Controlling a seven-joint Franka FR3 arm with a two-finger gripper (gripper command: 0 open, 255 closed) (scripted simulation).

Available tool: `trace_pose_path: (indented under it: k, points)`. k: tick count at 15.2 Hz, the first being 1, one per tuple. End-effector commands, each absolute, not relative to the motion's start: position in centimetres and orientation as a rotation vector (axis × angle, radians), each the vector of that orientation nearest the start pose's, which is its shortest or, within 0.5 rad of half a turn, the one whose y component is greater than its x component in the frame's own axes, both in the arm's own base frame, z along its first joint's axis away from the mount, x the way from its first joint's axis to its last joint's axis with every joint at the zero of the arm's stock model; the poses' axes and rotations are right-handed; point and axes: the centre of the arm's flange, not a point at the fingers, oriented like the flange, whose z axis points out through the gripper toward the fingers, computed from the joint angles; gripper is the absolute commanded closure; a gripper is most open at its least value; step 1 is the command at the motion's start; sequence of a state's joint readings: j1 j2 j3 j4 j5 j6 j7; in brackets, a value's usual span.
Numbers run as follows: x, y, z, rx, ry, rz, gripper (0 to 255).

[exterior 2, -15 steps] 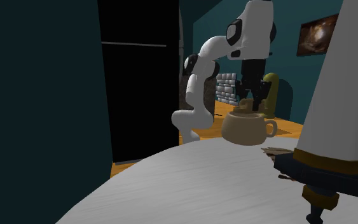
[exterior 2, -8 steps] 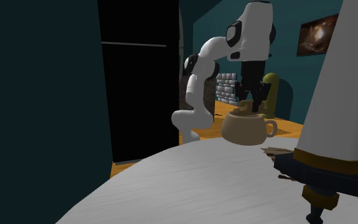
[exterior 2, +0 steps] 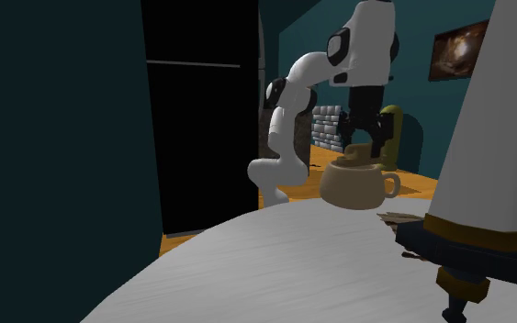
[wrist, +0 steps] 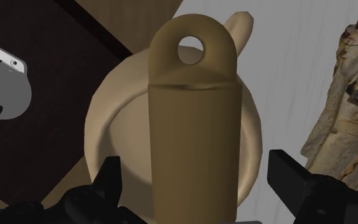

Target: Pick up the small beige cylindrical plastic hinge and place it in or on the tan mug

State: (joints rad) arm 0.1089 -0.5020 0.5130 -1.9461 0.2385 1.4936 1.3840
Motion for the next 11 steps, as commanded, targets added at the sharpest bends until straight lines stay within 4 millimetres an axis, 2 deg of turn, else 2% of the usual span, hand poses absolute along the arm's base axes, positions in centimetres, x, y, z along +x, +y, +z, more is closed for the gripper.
trace_pose_path:
  k: [1, 3, 11]
  points:
    - [28.4, 30.3, 66.3, -2.901, 1.226, 0.007, 0]
    - [28.4, 30.3, 68.6, -2.901, 1.226, 0.007, 0]
    - [28.4, 30.3, 68.6, -2.901, 1.226, 0.007, 0]
